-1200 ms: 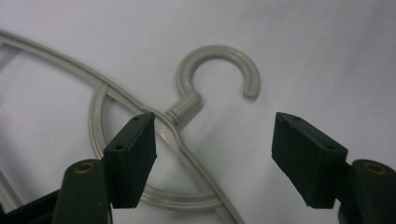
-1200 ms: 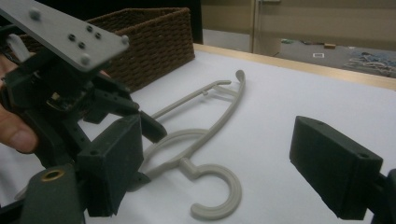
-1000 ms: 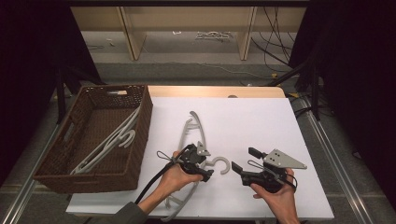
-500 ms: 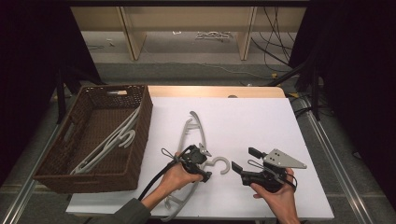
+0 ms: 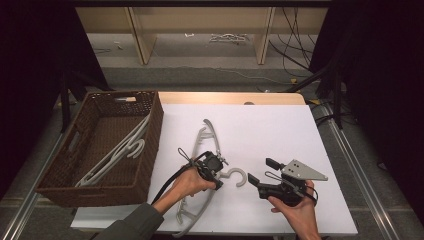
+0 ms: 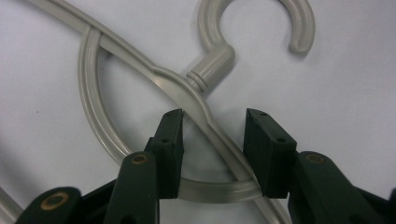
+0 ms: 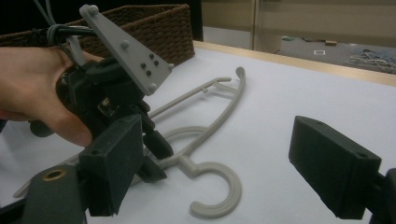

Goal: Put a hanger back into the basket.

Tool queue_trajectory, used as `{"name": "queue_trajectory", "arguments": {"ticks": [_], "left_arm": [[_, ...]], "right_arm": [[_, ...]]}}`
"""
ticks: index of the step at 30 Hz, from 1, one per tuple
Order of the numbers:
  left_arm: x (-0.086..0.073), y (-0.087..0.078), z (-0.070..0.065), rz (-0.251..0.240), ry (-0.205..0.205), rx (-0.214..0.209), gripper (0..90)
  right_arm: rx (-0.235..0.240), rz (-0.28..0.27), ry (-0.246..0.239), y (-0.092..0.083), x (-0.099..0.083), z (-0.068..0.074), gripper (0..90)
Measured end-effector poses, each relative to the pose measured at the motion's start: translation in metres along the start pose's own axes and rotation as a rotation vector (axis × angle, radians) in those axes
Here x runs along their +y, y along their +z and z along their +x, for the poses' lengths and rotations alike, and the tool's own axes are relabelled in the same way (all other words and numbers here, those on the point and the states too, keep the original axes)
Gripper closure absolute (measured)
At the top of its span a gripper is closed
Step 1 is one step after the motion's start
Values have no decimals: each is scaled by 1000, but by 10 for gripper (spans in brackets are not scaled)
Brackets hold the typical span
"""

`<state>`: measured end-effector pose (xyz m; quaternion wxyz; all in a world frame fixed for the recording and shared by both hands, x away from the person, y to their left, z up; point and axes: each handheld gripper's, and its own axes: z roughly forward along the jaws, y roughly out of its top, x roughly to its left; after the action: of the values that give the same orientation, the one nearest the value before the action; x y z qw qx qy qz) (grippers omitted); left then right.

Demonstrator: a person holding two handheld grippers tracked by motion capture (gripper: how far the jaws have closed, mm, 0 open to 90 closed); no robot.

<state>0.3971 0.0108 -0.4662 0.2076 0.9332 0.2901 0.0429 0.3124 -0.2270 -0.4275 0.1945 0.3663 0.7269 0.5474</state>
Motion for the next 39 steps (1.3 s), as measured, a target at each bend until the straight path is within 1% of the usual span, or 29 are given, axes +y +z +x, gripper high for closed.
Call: {"name": "queue_trajectory", "arguments": {"ticks": [1,2,4,6,7,11,12,13,15,16,17,19,20,21,24,25,26,28,29,30,31,33,34,35,36,37,38,39], "left_arm": [[0,0,0,0,0,0,588],[1,0,0,7,-3,-2,588],[3,0,-1,24,6,-1,590],[5,0,0,39,23,-5,595],[5,0,0,39,23,-5,597],[7,1,1,50,25,-8,608],[7,1,2,51,21,-14,618],[7,0,5,50,17,-22,633],[7,0,6,52,17,-23,677],[8,0,7,55,20,-21,677],[8,0,8,58,26,-19,707],[8,0,9,60,39,-17,754],[9,0,9,57,30,-18,779],[9,0,9,57,30,-18,782],[12,0,9,98,53,-10,779],[13,1,7,89,35,-3,779],[14,1,6,109,57,8,767],[15,0,6,125,72,11,767],[15,0,7,120,69,7,766],[14,1,6,96,45,4,772],[14,1,7,104,53,1,776],[14,1,7,104,53,2,778],[14,1,6,96,46,3,781],[14,1,7,101,47,0,783],[14,1,8,94,33,-4,785],[14,1,8,94,33,-4,789],[14,0,10,95,25,-14,789],[13,0,12,85,16,-23,799]], "right_arm": [[-12,3,-4,0,0,0,192],[-12,3,-4,0,0,0,192],[-12,6,-2,0,0,0,192],[-14,5,-5,0,0,0,193],[-14,5,-5,0,0,0,193],[0,-9,6,1,0,-1,194],[-10,7,-3,-1,1,-1,193],[-12,8,-4,0,0,-1,194],[-13,1,-2,0,0,-1,194],[-13,1,-2,0,0,-1,194],[0,-8,5,1,0,-1,194],[-2,-10,4,1,0,-1,194],[-2,-9,4,1,0,-1,194],[-2,-9,4,1,0,-1,194],[-8,7,-4,0,1,-1,194],[-8,7,-4,0,1,-1,194],[-6,0,0,0,0,-1,194],[-6,-1,-1,0,0,-1,194],[-6,7,-3,0,1,-1,194],[-5,0,-1,0,0,-1,194],[-1,-9,0,1,1,-1,195],[-1,-11,0,1,1,-1,195],[-3,-3,3,0,1,-1,194],[-11,12,-5,-1,1,-2,194],[-12,10,-6,-1,1,-2,194],[-12,10,-6,-1,1,-2,194],[-4,-3,0,0,1,-1,194],[-1,-10,1,1,1,-1,195]]}}
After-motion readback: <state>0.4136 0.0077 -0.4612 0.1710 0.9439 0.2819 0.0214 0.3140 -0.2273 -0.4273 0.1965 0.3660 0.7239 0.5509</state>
